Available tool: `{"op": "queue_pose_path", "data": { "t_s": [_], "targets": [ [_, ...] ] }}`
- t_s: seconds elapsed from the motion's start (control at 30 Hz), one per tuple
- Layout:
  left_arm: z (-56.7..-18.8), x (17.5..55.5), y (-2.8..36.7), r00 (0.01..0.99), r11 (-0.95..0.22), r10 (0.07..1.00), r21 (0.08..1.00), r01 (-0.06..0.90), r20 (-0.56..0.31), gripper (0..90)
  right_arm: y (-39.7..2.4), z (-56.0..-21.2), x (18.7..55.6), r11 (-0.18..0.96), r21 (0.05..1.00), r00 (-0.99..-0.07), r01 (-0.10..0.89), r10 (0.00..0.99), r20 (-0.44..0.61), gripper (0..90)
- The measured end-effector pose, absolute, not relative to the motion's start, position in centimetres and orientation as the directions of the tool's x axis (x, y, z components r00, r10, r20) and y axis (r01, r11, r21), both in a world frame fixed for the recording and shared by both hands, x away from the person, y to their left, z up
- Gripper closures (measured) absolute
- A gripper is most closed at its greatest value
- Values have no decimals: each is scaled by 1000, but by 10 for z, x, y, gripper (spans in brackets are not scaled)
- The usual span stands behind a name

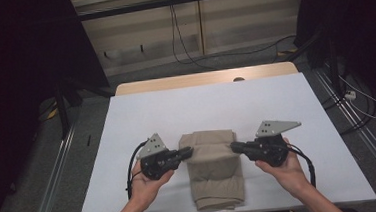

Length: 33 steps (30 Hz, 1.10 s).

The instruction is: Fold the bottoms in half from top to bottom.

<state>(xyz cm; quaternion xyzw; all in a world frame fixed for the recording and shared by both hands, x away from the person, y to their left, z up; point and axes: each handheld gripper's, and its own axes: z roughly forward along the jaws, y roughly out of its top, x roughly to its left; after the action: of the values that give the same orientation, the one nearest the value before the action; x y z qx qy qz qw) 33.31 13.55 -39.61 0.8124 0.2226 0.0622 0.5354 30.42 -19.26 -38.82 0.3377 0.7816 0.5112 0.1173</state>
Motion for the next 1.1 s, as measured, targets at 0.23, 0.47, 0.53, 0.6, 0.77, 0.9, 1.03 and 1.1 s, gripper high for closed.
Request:
{"op": "queue_pose_path", "data": {
  "t_s": [0.23, 0.47, 0.53, 0.6, 0.77, 0.9, 1.03, 1.1],
  "targets": [
    [-411, 301, 145, 914, -393, 382, 871, 295, -137, 870, -190, -410, 274, 264, 853, -763, 451, 610, 214, 875],
    [-424, 271, 145, 947, -440, 308, 868, 229, -94, 830, -181, -423, 244, 339, 823, -788, 456, 584, 196, 872],
    [-422, 273, 145, 940, -432, 326, 868, 246, -104, 746, -178, -427, 240, 369, 812, -792, 452, 585, 175, 871],
    [-418, 277, 143, 935, -414, 335, 873, 257, -117, 651, -177, -432, 235, 379, 802, -794, 462, 580, 183, 871],
    [-422, 287, 132, 941, -458, 325, 854, 247, -98, 623, -179, -438, 228, 388, 795, -798, 466, 573, 188, 866],
    [-438, 278, 124, 948, -513, 291, 816, 267, -127, 694, -181, -446, 224, 390, 790, -796, 473, 574, 193, 855],
    [-444, 274, 125, 949, -545, 281, 790, 282, -145, 690, -180, -451, 218, 415, 782, -797, 465, 580, 166, 811],
    [-444, 273, 125, 950, -547, 278, 789, 280, -144, 687, -180, -451, 218, 407, 784, -793, 469, 584, 172, 797]
  ]
}}
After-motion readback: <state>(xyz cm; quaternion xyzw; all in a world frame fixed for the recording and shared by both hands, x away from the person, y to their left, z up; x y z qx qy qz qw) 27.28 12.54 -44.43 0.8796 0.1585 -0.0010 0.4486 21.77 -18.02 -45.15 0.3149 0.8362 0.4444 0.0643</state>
